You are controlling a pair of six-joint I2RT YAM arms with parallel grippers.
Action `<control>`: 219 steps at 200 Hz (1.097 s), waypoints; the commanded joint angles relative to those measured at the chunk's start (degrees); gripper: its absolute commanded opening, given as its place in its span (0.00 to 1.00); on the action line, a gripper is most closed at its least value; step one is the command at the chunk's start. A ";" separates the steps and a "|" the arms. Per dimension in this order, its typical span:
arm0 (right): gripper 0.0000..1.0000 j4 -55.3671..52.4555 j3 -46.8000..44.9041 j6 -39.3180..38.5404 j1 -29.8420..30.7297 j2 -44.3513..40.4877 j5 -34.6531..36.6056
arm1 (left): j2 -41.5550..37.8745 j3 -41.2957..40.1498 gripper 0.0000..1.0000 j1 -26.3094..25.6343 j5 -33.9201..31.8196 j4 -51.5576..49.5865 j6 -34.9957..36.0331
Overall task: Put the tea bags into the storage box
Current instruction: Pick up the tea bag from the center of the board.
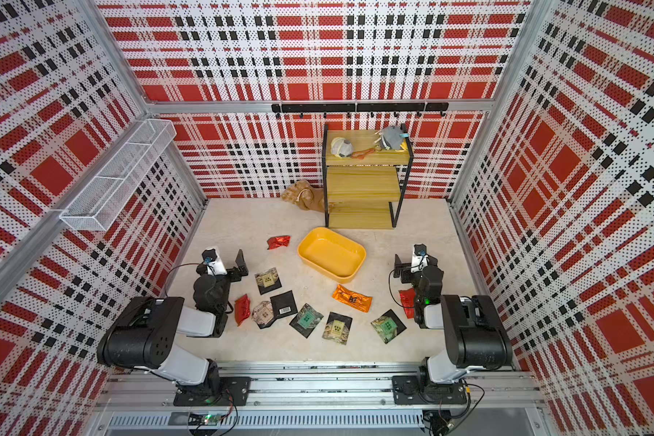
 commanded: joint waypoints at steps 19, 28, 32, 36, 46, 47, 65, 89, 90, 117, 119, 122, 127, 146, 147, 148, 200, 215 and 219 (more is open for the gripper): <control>1.00 1.14 0.76 0.59 0.42 0.48 0.18 | 0.50 0.76 0.99 0.20 -0.10 1.70 -0.20; 1.00 1.12 0.84 0.59 0.43 0.48 0.20 | 0.50 0.80 0.99 0.22 0.07 1.69 -0.28; 1.00 1.16 0.83 0.59 0.46 0.48 0.16 | 0.52 0.80 0.99 0.35 0.16 1.70 -0.30; 1.00 1.09 0.78 0.59 0.46 0.48 0.16 | 0.53 0.80 0.99 0.51 0.40 1.69 -0.37; 1.00 1.14 0.78 0.59 0.42 0.48 0.17 | 0.51 0.80 0.99 0.56 0.41 1.63 -0.44; 1.00 1.11 0.81 0.59 0.42 0.48 0.16 | 0.52 0.80 0.99 0.56 0.40 1.67 -0.41; 1.00 1.16 0.81 0.59 0.49 0.48 0.16 | 0.53 0.80 0.99 0.54 0.44 1.70 -0.38; 1.00 1.15 0.79 0.59 0.43 0.48 0.21 | 0.47 0.83 0.99 0.47 0.40 1.68 -0.38; 1.00 1.20 0.77 0.59 0.42 0.48 0.18 | 0.50 0.82 0.99 0.47 0.39 1.69 -0.37; 1.00 1.11 0.78 0.59 0.51 0.47 0.16 | 0.47 0.89 0.99 0.55 0.41 1.66 -0.46; 1.00 1.08 0.76 0.59 0.47 0.47 0.16 | 0.44 0.89 0.99 0.55 0.39 1.62 -0.50; 1.00 1.03 0.86 0.54 0.43 0.48 0.19 | 0.52 0.89 0.99 0.56 0.43 1.62 -0.50; 1.00 1.00 0.85 0.50 0.45 0.48 0.25 | 0.51 0.89 0.99 0.56 0.39 1.68 -0.47; 1.00 1.03 1.10 0.76 0.50 0.36 1.07 | 0.24 1.36 0.99 0.18 -1.19 1.16 -0.71; 1.00 0.83 1.19 0.80 0.51 0.28 1.32 | 0.12 1.48 0.99 0.06 -1.46 0.86 -0.72; 1.00 0.56 1.37 0.96 0.51 0.25 1.44 | 0.06 1.62 0.99 -0.04 -1.68 0.53 -0.72; 1.00 -36.62 21.04 5.97 0.74 -4.33 3.19 | -5.33 10.93 0.99 -1.77 -4.94 -20.05 0.22; 1.00 -44.34 24.74 10.29 1.28 -6.03 5.60 | -7.48 14.12 0.99 -1.90 -4.92 -26.58 -1.48; 1.00 -46.62 26.01 10.95 1.49 -6.31 6.11 | -8.18 15.10 0.99 -1.90 -4.90 -28.76 -2.46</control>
